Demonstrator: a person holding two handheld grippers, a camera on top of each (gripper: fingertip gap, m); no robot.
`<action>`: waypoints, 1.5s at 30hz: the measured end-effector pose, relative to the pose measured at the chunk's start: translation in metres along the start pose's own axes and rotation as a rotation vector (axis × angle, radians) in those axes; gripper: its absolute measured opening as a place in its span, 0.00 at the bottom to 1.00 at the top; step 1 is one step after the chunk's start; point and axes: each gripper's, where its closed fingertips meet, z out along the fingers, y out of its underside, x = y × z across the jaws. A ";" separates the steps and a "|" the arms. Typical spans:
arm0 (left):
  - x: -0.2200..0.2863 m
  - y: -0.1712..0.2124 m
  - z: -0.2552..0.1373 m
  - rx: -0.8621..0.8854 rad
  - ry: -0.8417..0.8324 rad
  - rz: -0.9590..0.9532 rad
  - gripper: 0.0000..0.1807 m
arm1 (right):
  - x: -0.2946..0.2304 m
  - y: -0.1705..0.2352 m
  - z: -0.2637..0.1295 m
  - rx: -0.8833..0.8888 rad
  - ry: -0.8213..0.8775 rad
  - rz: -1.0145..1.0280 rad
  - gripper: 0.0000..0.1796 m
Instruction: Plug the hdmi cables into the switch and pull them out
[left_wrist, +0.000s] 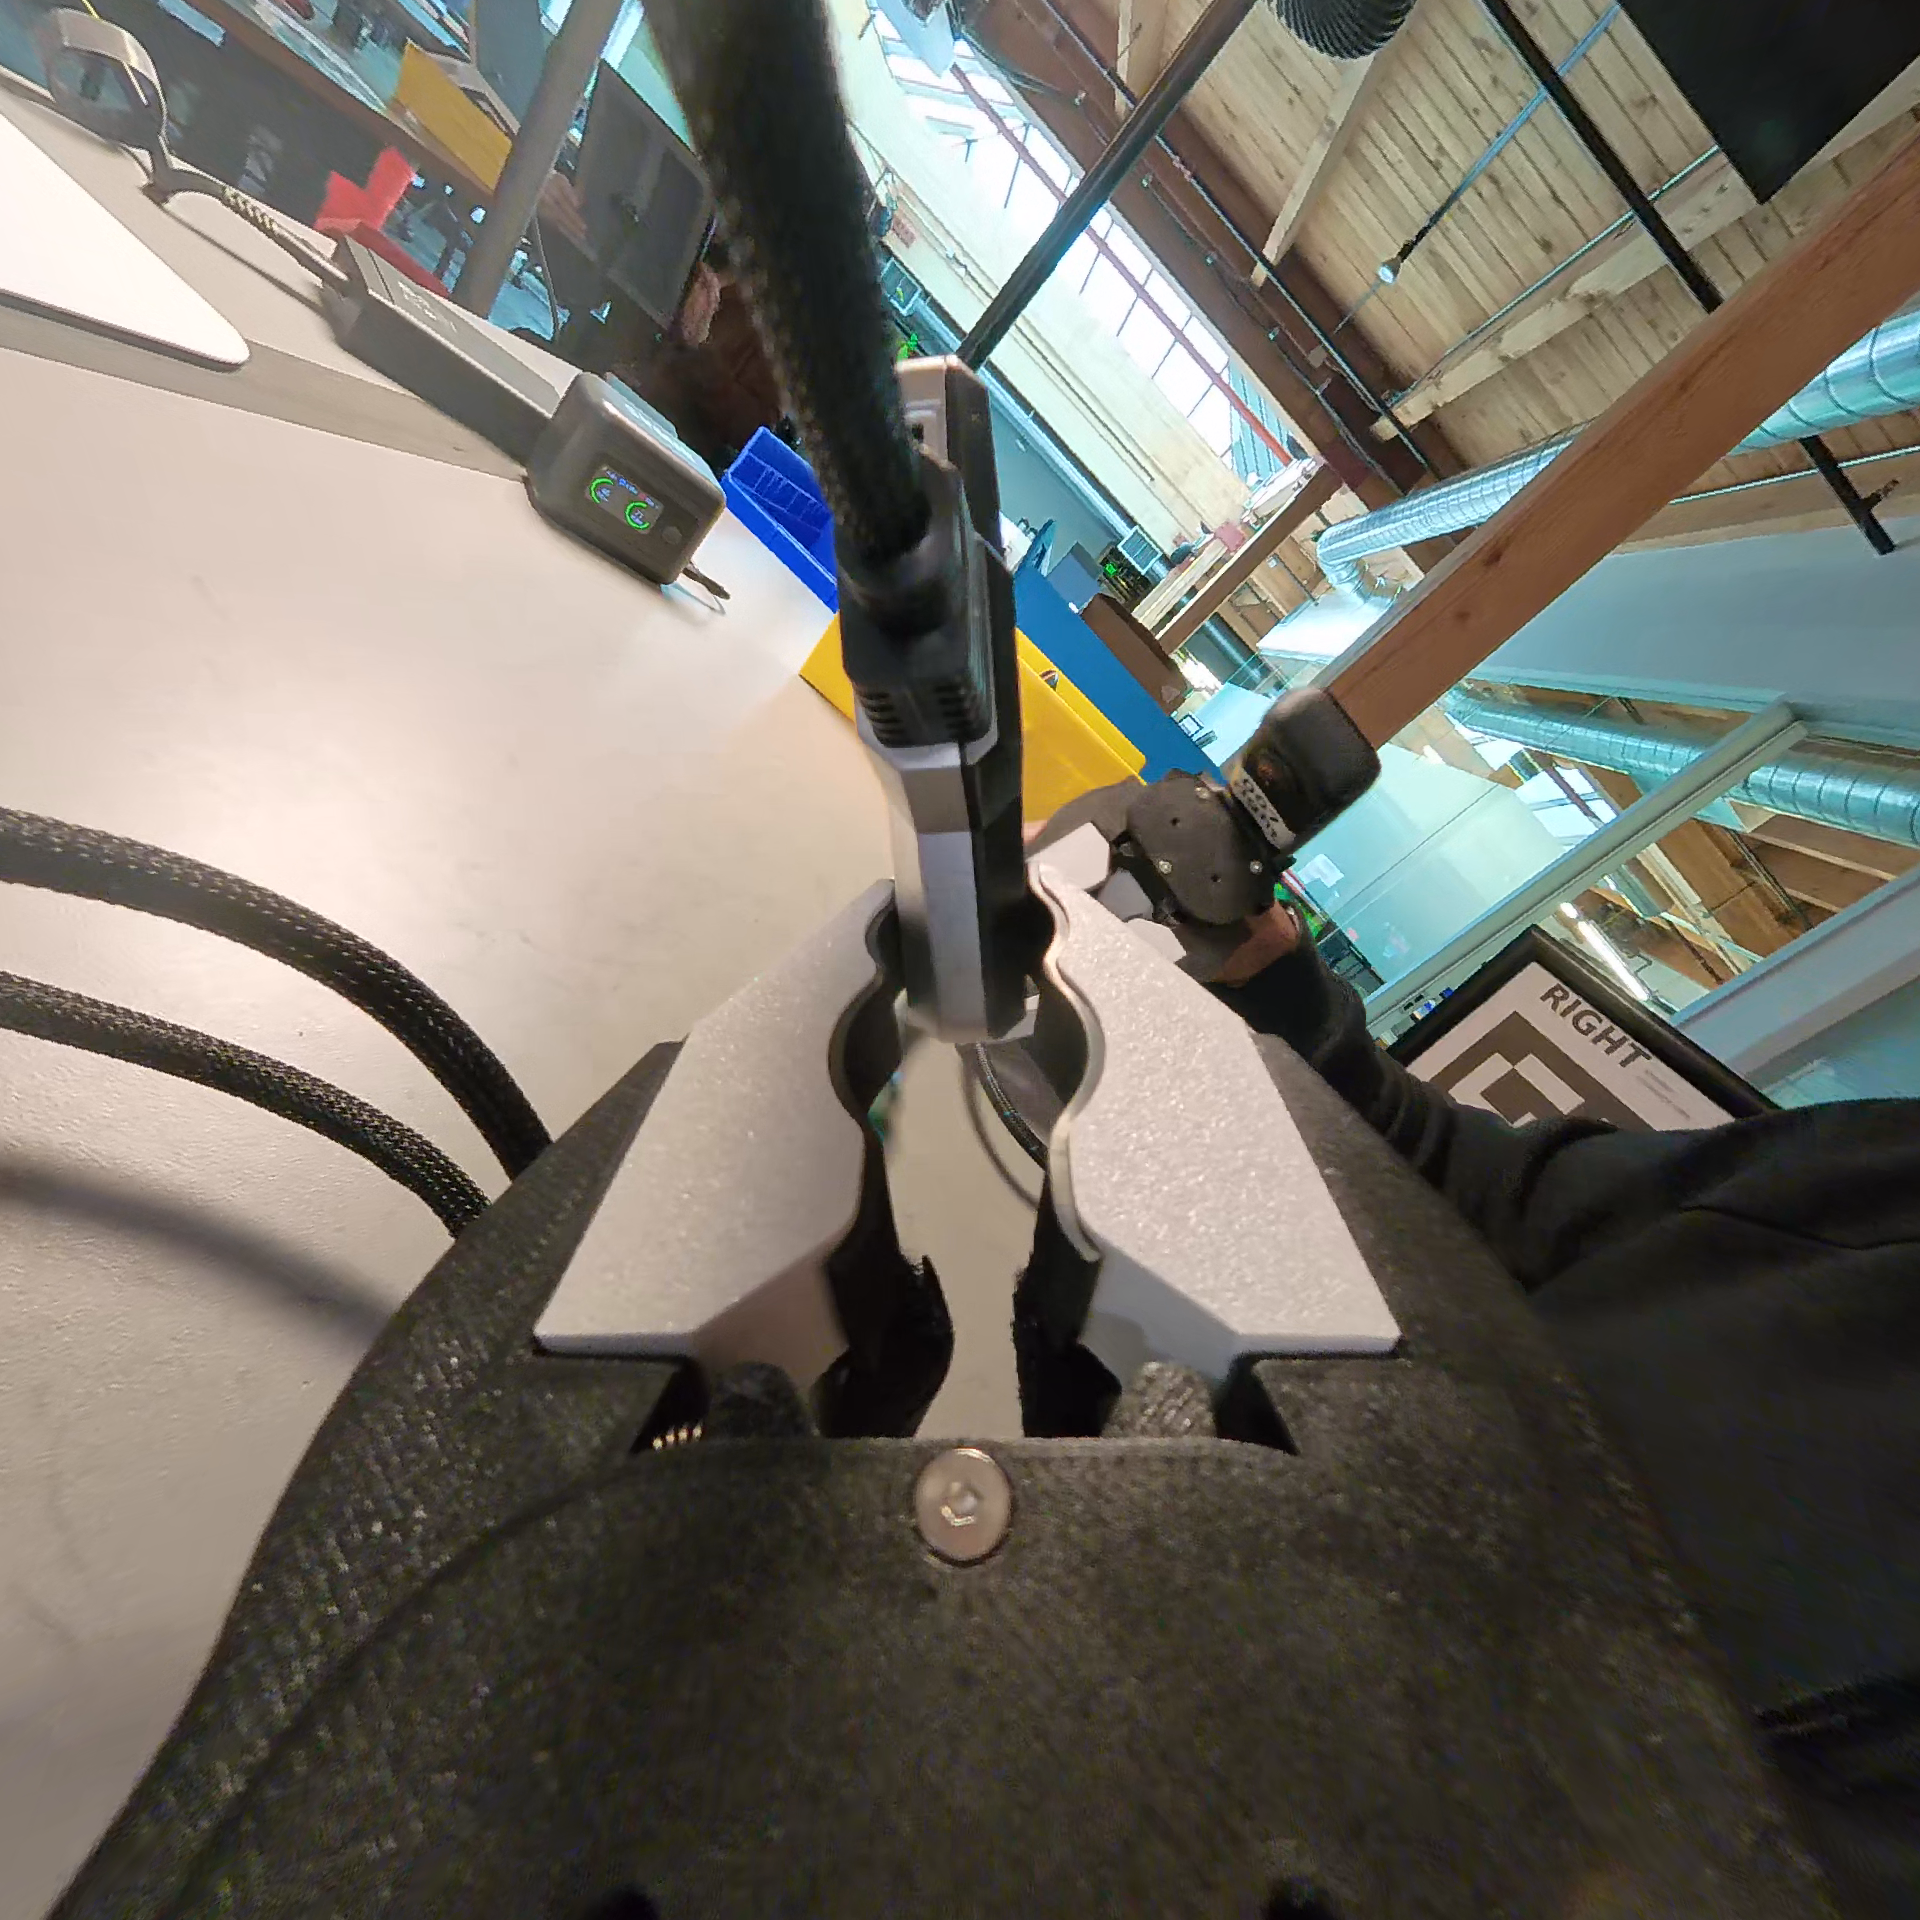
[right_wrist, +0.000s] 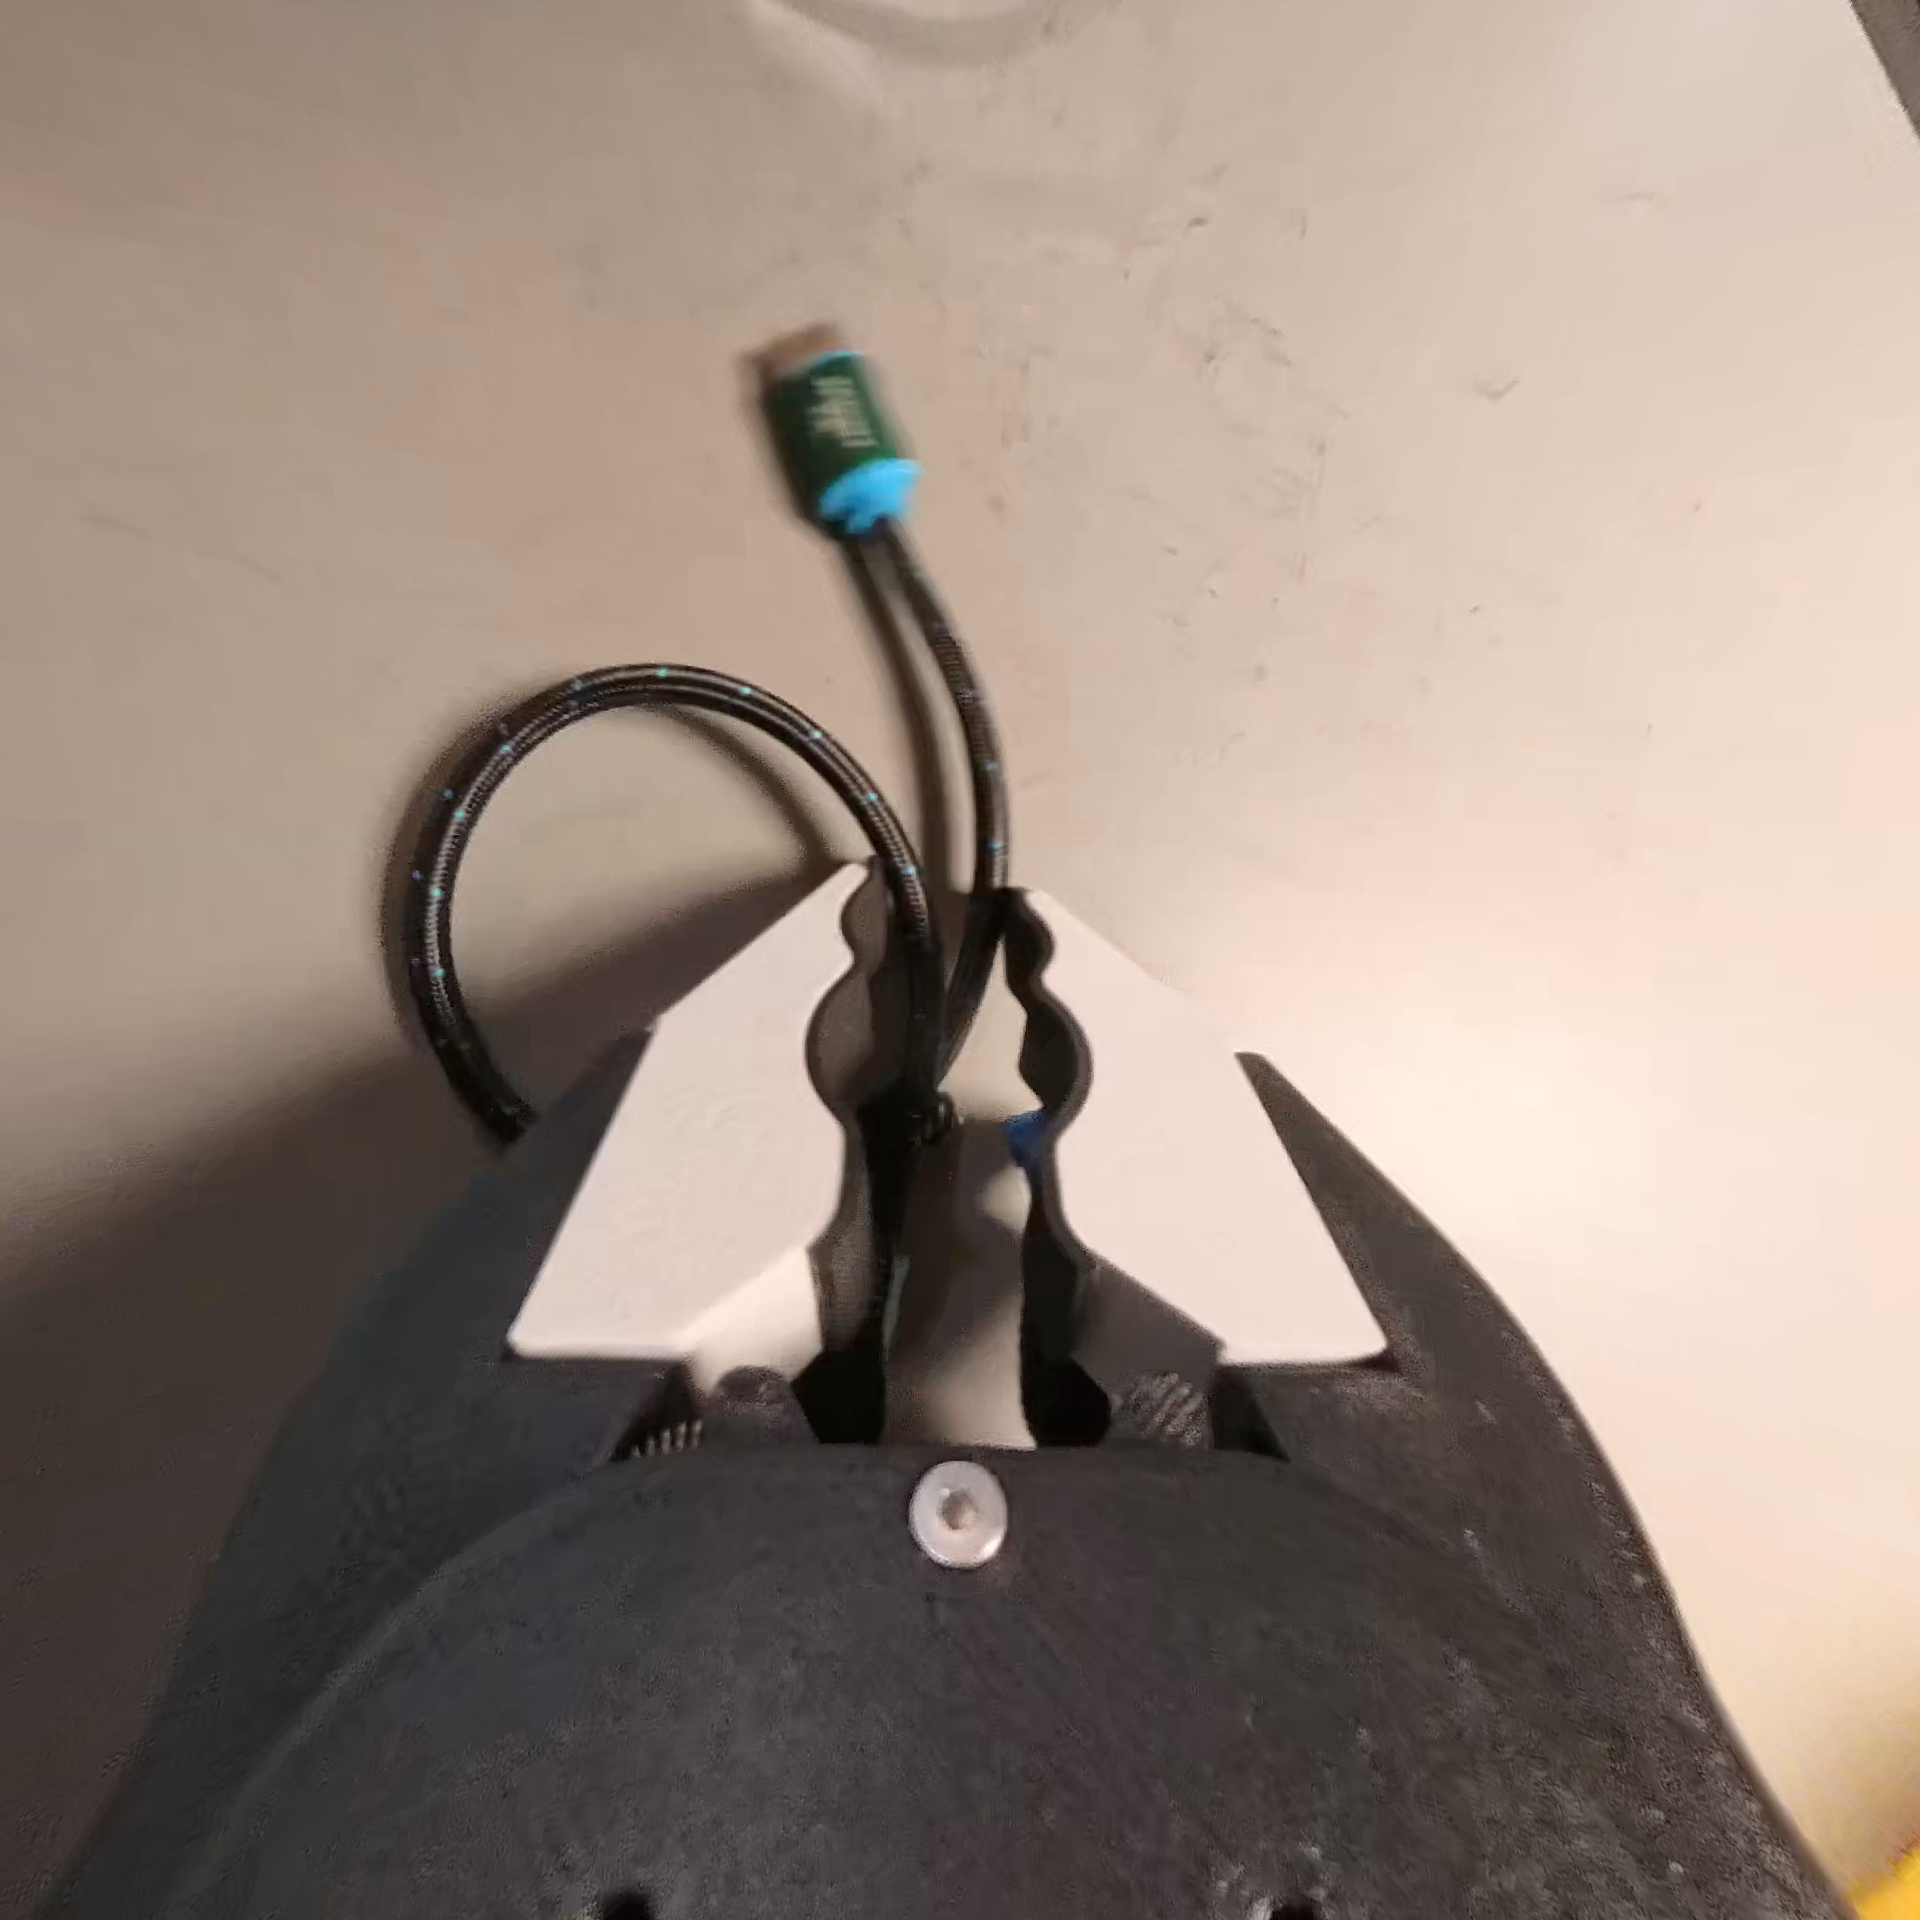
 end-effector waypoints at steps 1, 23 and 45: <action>0.000 0.000 0.000 0.002 0.000 -0.002 0.11 | -0.002 0.001 -0.003 -0.011 0.027 -0.035 0.10; 0.000 0.004 0.002 -0.017 -0.024 0.033 0.11 | 0.155 0.191 -0.289 -0.094 0.573 0.029 0.06; 0.011 0.029 0.016 -0.164 -0.078 0.219 0.11 | 0.142 0.134 -0.282 -0.335 0.726 -0.069 0.27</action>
